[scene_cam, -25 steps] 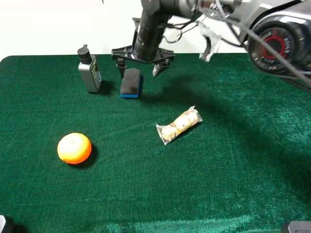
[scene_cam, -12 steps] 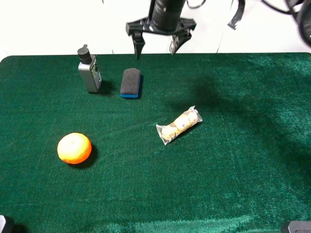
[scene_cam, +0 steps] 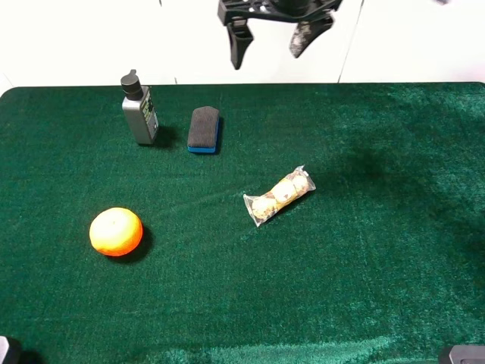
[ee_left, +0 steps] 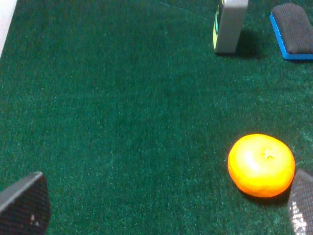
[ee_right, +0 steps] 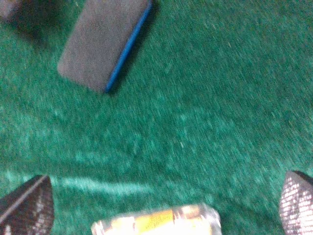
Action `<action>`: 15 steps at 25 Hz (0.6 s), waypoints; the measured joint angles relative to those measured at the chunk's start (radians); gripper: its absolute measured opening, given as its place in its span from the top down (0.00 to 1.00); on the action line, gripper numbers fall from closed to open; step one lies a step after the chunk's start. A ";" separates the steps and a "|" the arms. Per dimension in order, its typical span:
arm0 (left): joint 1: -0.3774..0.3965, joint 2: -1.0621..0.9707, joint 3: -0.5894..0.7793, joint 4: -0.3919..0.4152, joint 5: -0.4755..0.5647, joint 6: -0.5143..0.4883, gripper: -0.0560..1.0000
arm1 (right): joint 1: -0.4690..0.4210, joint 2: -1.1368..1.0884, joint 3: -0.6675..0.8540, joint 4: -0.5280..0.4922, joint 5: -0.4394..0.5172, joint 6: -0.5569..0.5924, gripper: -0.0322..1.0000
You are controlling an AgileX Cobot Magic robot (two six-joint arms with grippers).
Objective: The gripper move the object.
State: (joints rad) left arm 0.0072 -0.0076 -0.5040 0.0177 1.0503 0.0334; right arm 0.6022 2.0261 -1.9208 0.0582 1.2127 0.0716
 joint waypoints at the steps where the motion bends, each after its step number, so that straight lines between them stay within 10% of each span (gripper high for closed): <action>1: 0.000 0.000 0.000 0.000 0.000 0.000 0.01 | 0.000 -0.031 0.032 -0.006 0.000 -0.001 0.30; 15: 0.000 0.000 0.000 0.000 0.000 0.000 0.01 | 0.000 -0.473 0.443 -0.058 0.002 -0.001 0.30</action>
State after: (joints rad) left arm 0.0072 -0.0076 -0.5040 0.0177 1.0503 0.0334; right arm 0.6022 1.5526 -1.4776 0.0000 1.2144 0.0709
